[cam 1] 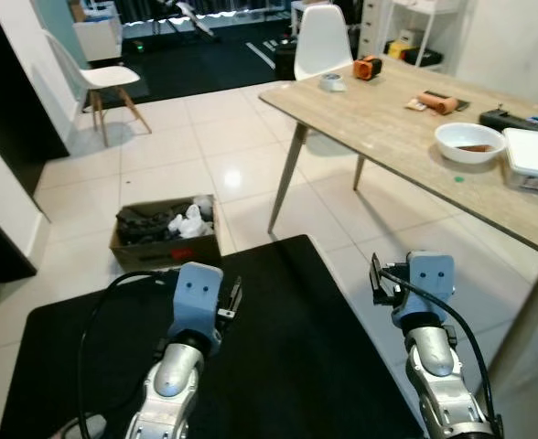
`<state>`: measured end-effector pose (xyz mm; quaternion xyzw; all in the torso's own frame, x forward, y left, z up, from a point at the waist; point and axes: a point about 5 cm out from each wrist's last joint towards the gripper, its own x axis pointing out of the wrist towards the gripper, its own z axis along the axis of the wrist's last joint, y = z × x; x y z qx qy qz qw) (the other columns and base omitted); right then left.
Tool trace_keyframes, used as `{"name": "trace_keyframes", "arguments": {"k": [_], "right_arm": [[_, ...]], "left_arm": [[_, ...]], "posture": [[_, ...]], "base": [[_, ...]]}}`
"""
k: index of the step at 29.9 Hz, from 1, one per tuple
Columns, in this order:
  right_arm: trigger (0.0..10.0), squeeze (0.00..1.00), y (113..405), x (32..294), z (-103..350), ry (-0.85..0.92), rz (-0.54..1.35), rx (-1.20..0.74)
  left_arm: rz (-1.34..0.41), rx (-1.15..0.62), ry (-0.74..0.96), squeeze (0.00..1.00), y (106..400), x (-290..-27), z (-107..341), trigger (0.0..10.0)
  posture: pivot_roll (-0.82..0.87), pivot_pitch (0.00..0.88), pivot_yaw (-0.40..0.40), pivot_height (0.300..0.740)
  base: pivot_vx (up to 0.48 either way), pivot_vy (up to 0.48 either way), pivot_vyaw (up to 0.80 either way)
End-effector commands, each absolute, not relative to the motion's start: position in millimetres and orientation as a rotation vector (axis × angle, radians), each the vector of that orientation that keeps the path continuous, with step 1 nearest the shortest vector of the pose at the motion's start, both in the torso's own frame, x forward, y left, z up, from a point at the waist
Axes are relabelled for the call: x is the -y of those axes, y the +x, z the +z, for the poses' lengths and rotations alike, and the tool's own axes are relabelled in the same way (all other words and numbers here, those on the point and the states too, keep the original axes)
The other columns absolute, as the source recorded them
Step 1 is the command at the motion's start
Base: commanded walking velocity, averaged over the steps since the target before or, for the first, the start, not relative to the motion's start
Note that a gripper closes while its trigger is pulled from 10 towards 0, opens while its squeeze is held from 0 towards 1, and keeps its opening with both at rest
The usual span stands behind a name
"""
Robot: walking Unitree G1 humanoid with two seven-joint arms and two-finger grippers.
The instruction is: Restocking fridge
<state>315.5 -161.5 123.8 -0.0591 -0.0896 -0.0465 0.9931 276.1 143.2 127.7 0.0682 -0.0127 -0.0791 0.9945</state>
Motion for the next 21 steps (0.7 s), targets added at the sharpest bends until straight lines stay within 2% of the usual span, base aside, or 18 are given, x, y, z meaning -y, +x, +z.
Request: {"name": "trace_keyframes", "arguments": {"k": [1, 9, 21], "right_arm": [[10.0, 0.0, 315.5, 162.0, 125.6, -0.096, -0.103, 0.176], [10.0, 0.0, 314.2, 172.7, 125.1, -0.093, -0.137, 0.155], [10.0, 0.0, 313.9, 173.6, 124.9, -0.087, -0.144, 0.141]], "left_arm": [[-0.148, 0.01, 0.133, 0.0, 274.2, -147.5, 126.3, 10.0], [-0.148, 0.0, 0.126, 0.0, 273.6, -147.4, 126.0, 10.0], [-0.149, -0.005, 0.12, 0.0, 273.5, -145.7, 127.1, 10.0]], "posture": [[-0.04, 0.079, 0.036, 0.74], [-0.04, 0.078, 0.037, 0.74], [-0.04, 0.083, 0.037, 0.74]], "base": [[0.379, 0.0, -0.41], [0.378, 0.0, -0.73], [0.396, 0.0, -0.78]]}}
